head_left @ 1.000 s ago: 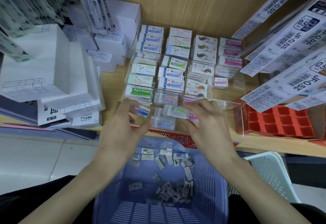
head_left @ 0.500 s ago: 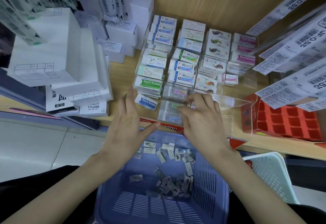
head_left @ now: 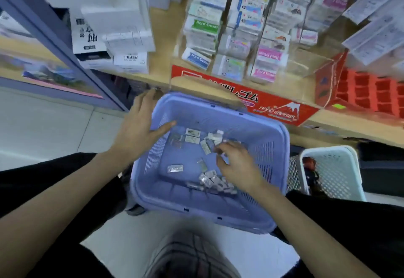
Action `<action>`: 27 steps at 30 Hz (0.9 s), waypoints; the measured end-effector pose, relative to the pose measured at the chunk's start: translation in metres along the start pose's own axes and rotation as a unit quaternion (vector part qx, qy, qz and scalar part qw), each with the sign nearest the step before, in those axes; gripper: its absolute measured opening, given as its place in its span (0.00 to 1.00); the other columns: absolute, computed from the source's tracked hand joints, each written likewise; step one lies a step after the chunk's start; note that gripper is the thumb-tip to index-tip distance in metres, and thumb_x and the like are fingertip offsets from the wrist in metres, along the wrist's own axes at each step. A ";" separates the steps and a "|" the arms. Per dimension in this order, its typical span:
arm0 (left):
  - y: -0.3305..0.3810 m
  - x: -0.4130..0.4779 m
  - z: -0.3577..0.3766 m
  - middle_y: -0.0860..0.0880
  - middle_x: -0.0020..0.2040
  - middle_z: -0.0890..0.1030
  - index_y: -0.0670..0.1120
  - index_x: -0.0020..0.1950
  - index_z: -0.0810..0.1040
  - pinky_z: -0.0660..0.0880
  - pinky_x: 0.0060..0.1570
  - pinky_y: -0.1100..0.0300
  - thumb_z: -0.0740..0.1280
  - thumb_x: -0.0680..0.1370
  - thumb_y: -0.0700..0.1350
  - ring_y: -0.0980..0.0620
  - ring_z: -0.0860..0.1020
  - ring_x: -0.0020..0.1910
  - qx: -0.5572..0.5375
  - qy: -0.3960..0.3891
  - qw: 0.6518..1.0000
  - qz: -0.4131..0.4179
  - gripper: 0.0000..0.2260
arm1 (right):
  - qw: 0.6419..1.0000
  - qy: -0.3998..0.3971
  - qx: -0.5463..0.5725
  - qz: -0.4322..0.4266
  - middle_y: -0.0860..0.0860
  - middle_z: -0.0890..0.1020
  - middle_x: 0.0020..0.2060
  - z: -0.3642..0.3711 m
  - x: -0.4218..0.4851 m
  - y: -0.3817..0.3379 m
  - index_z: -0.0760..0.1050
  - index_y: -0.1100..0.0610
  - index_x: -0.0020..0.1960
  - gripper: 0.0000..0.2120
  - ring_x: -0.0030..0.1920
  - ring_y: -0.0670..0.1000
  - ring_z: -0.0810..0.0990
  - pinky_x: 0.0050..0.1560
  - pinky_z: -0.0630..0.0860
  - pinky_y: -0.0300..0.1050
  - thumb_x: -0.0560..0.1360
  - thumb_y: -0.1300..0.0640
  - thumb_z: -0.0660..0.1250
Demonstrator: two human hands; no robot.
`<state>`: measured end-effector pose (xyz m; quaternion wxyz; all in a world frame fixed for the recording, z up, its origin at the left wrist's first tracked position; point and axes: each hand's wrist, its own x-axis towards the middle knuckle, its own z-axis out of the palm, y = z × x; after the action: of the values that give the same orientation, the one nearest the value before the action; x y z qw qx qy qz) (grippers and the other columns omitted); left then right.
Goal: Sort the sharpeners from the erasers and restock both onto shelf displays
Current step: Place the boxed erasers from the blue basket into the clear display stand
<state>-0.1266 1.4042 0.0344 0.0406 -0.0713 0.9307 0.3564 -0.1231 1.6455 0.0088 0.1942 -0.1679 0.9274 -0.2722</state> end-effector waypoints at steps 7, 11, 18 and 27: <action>-0.059 -0.042 0.057 0.44 0.78 0.50 0.40 0.75 0.59 0.73 0.54 0.43 0.68 0.76 0.50 0.38 0.69 0.67 0.061 -0.055 0.996 -0.024 0.33 | 0.939 -0.251 0.043 0.232 0.59 0.60 0.73 0.112 0.002 0.122 0.57 0.53 0.75 0.37 0.71 0.62 0.63 0.67 0.66 0.58 0.73 0.53 0.72; -0.061 -0.044 0.062 0.48 0.78 0.52 0.42 0.74 0.62 0.71 0.40 0.52 0.66 0.78 0.50 0.42 0.72 0.64 0.088 0.002 0.996 -0.018 0.28 | 0.943 -0.277 -0.006 0.186 0.59 0.56 0.74 0.131 -0.013 0.133 0.53 0.57 0.76 0.38 0.72 0.59 0.60 0.70 0.61 0.49 0.74 0.56 0.71; -0.067 -0.044 0.067 0.51 0.78 0.52 0.44 0.74 0.62 0.67 0.37 0.57 0.66 0.78 0.49 0.44 0.75 0.61 0.079 0.014 0.997 -0.011 0.27 | 0.941 -0.271 -0.129 0.157 0.55 0.47 0.75 0.161 -0.004 0.146 0.45 0.45 0.77 0.43 0.74 0.61 0.45 0.68 0.58 0.65 0.72 0.40 0.68; -0.067 -0.040 0.063 0.52 0.77 0.54 0.45 0.73 0.63 0.68 0.40 0.54 0.66 0.77 0.50 0.44 0.75 0.58 0.083 0.022 0.996 -0.030 0.26 | 0.955 -0.271 -0.080 0.095 0.54 0.60 0.71 0.172 0.006 0.140 0.58 0.49 0.75 0.33 0.69 0.61 0.56 0.66 0.61 0.53 0.75 0.43 0.66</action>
<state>-0.0752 1.4018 -0.0514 0.0366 -0.1037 0.9552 0.2749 -0.0789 1.6787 -0.2061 0.4489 -0.1613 0.8704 -0.1220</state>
